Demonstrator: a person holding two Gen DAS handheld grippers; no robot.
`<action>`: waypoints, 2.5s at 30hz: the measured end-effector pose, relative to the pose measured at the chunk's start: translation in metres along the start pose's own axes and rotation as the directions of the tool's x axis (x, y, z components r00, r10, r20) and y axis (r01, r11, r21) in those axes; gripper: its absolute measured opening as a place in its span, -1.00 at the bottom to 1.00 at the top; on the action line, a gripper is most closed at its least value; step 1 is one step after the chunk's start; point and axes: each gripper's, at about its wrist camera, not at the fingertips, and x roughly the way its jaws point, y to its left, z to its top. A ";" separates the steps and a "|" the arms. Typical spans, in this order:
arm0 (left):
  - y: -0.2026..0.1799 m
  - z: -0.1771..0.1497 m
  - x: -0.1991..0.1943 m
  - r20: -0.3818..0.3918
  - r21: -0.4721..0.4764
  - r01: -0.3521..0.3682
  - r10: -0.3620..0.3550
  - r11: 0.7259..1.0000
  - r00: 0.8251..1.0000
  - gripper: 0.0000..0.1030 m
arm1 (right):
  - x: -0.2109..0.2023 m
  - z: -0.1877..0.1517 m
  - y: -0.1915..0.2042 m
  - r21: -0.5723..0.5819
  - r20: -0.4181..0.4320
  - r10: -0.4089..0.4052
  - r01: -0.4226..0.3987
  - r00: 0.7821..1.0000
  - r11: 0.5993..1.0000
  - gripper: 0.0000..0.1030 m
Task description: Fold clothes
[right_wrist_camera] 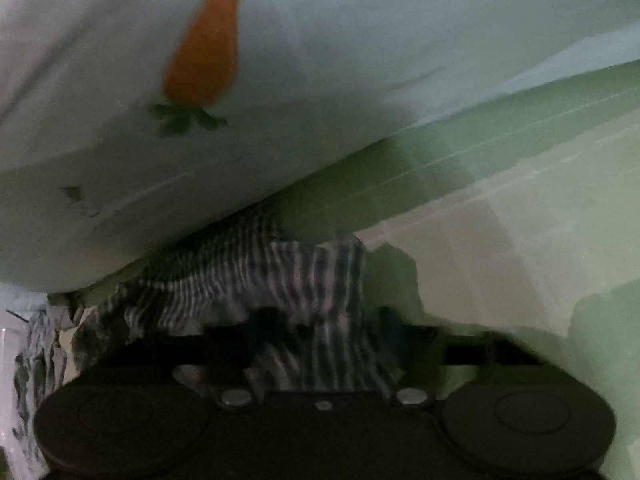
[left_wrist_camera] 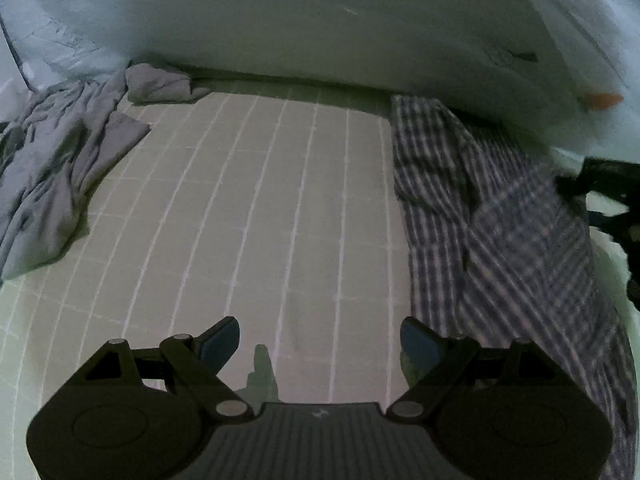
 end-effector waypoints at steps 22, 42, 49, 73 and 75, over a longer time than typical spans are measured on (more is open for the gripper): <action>0.015 -0.027 -0.035 0.031 -0.067 0.009 -0.007 0.998 0.999 0.71 | -0.112 -0.077 0.032 -0.163 0.140 -0.090 0.112 0.986 0.980 0.25; -0.018 -0.146 -0.124 0.035 0.035 0.080 -0.081 0.996 0.996 0.71 | -0.236 -0.255 0.038 -0.112 0.093 0.082 -0.072 0.992 0.991 -0.91; -0.027 -0.177 -0.145 0.039 0.034 0.071 -0.073 0.997 0.997 0.71 | -0.276 -0.246 0.037 0.032 0.148 0.287 -0.294 0.947 0.955 -0.92; -0.059 -0.256 -0.136 -0.083 0.041 0.010 -0.006 0.999 0.997 0.71 | -0.282 -0.330 -0.074 0.247 -0.021 0.019 -0.013 1.000 0.969 -0.91; -0.059 -0.261 -0.130 -0.100 0.047 0.005 0.000 0.999 0.995 0.71 | -0.278 -0.331 -0.074 0.182 -0.028 -0.007 0.012 1.000 0.983 -0.90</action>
